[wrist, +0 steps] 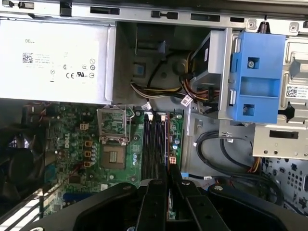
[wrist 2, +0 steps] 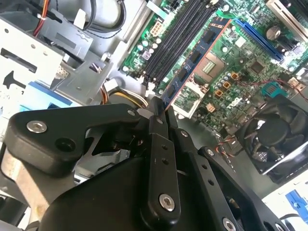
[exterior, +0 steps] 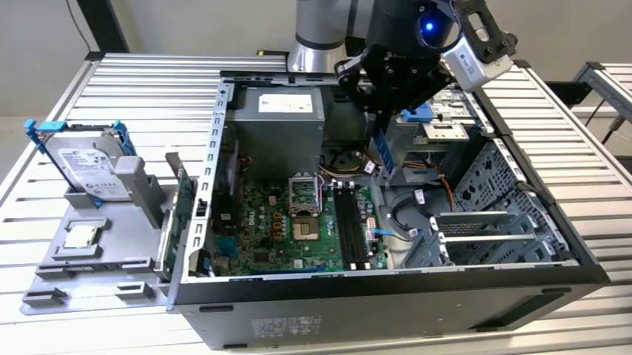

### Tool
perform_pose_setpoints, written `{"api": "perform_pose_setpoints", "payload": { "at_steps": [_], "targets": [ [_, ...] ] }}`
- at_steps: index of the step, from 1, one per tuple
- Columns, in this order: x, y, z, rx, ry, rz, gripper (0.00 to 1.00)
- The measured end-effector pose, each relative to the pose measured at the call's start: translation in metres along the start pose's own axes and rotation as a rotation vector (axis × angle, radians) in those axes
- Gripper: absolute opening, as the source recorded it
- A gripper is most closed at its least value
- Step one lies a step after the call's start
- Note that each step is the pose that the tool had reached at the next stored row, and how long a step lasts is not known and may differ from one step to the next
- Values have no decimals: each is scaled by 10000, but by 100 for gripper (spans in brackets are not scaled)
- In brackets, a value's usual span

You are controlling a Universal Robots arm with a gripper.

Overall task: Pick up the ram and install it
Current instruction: 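Insert the ram into the slot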

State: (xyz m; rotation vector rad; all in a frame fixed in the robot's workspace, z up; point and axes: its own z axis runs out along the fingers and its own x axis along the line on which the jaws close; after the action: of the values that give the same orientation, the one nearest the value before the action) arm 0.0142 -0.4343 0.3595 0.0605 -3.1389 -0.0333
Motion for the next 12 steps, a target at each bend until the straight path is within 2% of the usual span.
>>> {"api": "perform_pose_setpoints", "payload": {
  "at_steps": [6,12],
  "targets": [
    [0,-1,66,0,0,2,0],
    [0,-4,173,-1,-1,52,0]
  ]
}}
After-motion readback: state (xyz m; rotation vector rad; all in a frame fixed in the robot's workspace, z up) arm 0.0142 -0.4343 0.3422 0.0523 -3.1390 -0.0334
